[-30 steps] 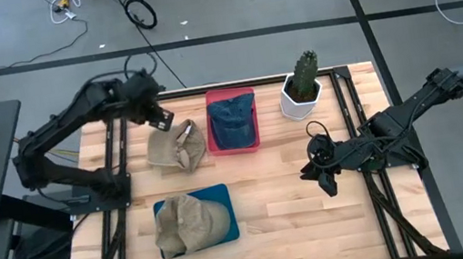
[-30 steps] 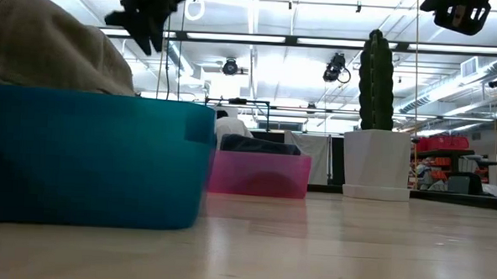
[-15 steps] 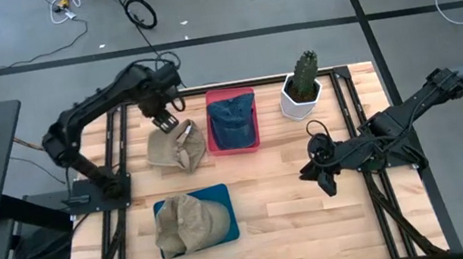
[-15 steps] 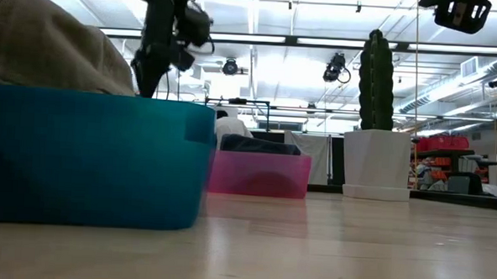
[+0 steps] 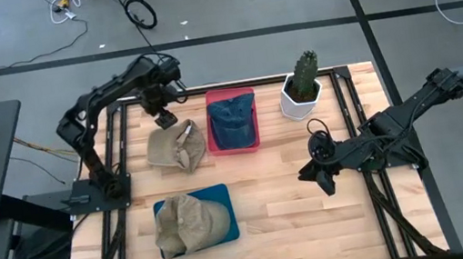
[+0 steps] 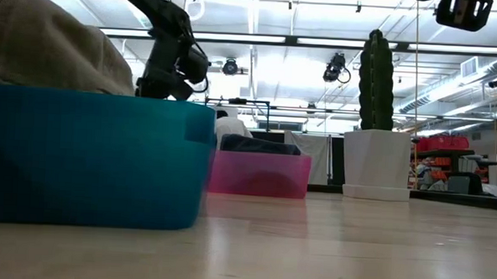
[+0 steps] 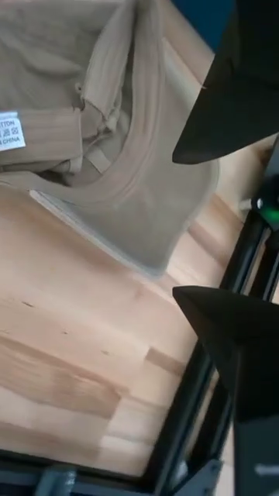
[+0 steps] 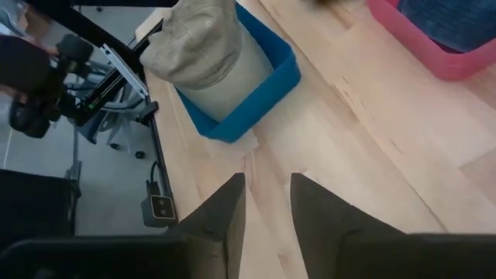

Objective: Pick & Place hat
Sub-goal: Put the brown cap into the blue bin

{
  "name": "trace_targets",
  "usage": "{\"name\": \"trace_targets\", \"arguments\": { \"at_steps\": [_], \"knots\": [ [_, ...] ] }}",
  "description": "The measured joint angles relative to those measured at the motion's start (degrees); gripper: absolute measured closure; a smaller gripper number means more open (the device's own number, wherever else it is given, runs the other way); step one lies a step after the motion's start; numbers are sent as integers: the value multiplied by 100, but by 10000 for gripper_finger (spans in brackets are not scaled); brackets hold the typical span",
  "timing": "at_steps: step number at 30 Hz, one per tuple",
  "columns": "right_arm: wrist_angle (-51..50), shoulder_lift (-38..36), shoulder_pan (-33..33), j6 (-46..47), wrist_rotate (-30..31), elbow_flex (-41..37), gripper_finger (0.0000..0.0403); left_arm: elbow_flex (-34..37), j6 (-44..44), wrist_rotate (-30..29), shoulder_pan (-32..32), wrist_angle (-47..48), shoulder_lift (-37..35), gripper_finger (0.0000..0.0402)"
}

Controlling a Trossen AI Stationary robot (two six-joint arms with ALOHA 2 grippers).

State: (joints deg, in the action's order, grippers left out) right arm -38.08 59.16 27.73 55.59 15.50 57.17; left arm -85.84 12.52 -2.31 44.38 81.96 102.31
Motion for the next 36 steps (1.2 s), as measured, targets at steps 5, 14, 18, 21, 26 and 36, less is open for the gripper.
{"name": "trace_targets", "arguments": {
  "at_steps": [5, 14, 18, 21, 26, 36],
  "knots": [
    [44, -1, 0, 187, 5, 0, 296, 0, 392, 4, 141, -242, 224, 122],
    [317, 1, 0, 472, 7, 0, 296, 0, 773, 478, 425, -277, 721, 133],
    [320, 1, 0, 636, 9, 0, 296, 0, 769, 609, 515, -341, 915, 133],
    [325, 1, 0, 742, 9, 0, 296, 0, 780, 615, 562, -362, 1024, 133],
    [351, 1, 0, 891, 106, 0, 296, 0, 873, 649, 637, -443, 1206, 133],
    [567, 127, 0, 953, 306, 2, 296, 0, 1192, 1052, 654, -591, 1315, 133]
  ]
}}
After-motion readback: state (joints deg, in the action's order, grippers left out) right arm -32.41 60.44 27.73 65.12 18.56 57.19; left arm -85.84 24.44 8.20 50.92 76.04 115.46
